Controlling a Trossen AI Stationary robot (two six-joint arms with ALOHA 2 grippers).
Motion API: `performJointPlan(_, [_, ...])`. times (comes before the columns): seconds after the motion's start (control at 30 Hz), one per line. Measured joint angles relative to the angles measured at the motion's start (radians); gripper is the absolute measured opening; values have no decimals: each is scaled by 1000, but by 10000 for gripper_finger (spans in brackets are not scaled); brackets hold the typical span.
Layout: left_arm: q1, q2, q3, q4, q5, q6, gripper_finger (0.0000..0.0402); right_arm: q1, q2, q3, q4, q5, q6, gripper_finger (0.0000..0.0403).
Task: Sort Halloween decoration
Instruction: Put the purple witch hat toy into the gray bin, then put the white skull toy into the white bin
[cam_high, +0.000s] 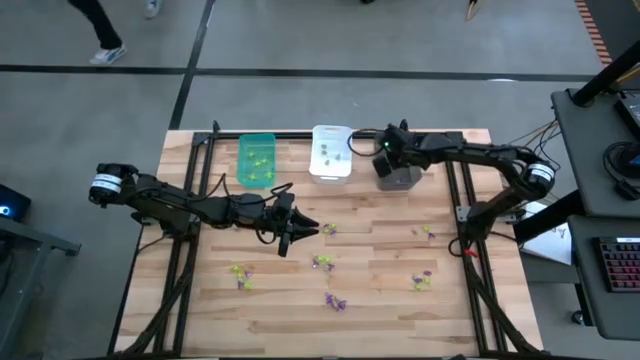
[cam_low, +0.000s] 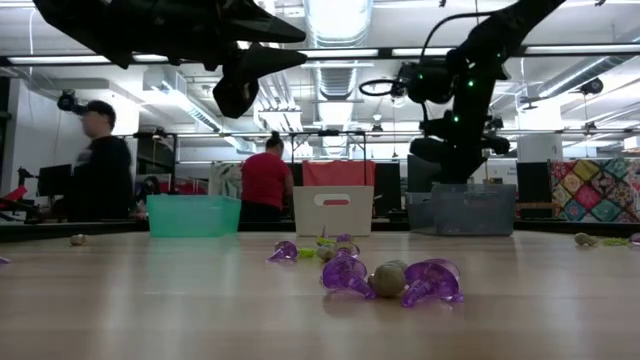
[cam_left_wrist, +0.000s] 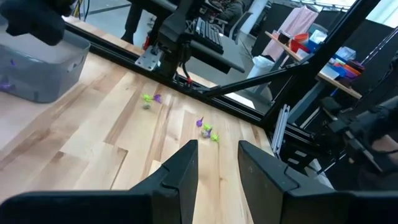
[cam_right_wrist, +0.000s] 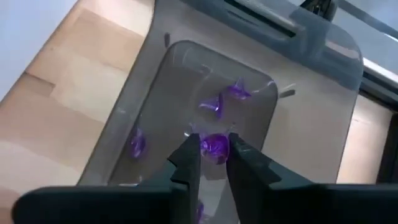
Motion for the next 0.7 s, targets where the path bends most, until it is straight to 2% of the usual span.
performJointPlan(0.2, [1, -7, 0, -66, 0, -37, 96, -16, 0, 1, 31, -2, -42, 107])
performJointPlan(0.3, [2, -25, 15, -188, 1, -81, 96, -15, 0, 14, 33, -3, -49, 119])
performJointPlan(0.4, [2, -43, 76, -447, -12, -130, 96, 0, -4, 24, 32, -5, -50, 122])
performJointPlan(0.5, [-2, -42, 165, -803, -77, -187, 96, 31, -22, 35, 32, -7, -51, 119])
performJointPlan(0.7, [-22, 5, 294, -1480, -172, -420, 96, 113, -83, 39, 39, -5, -50, 108])
